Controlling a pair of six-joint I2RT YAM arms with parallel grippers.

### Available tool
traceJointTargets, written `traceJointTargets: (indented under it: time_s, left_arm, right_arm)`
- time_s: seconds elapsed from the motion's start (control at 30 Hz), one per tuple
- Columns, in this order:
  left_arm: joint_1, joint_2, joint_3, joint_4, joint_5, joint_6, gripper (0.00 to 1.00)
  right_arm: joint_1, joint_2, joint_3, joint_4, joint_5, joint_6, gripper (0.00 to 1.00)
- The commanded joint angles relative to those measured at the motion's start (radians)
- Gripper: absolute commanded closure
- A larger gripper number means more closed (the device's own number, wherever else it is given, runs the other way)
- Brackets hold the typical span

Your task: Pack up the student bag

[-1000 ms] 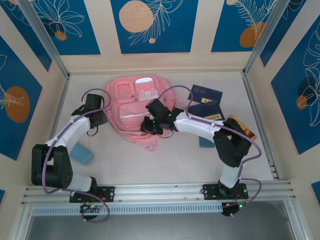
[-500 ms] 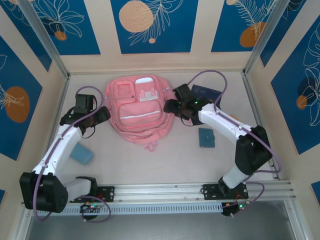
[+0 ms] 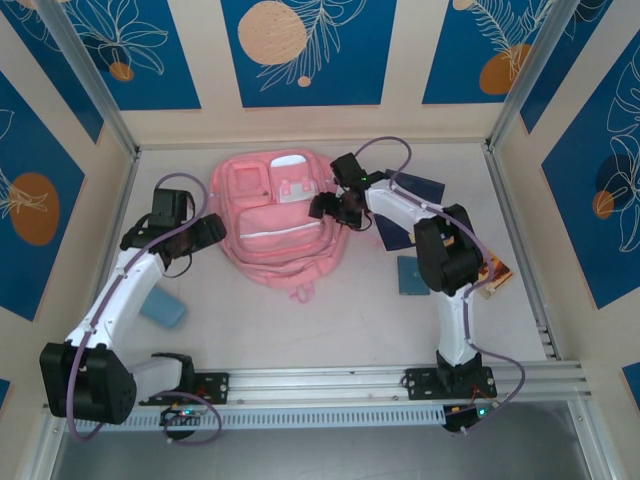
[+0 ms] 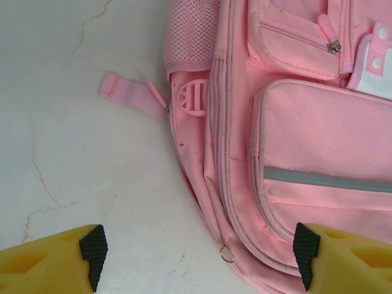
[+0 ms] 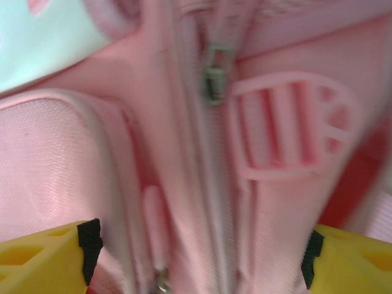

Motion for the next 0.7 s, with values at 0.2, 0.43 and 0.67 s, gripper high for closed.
traceJointTargets:
  time_s: [0.2,0.43,0.67]
  left_arm:
    - [0.006,-0.032,-0.028,-0.011,0.043,0.047,0.19]
    - [0.006,-0.069,-0.044,-0.013,0.066,0.07,0.09]
    - [0.005,-0.116,-0.057,0.011,0.11,0.107,0.0]
  right_arm:
    - [0.069,0.209,0.333,-0.105,-0.229,-0.15,0.21]
    - [0.05,0.024,0.196,-0.155,0.05,-0.143,0.18]
    - [-0.088,-0.115,-0.032,-0.178,0.316,-0.021,0.18]
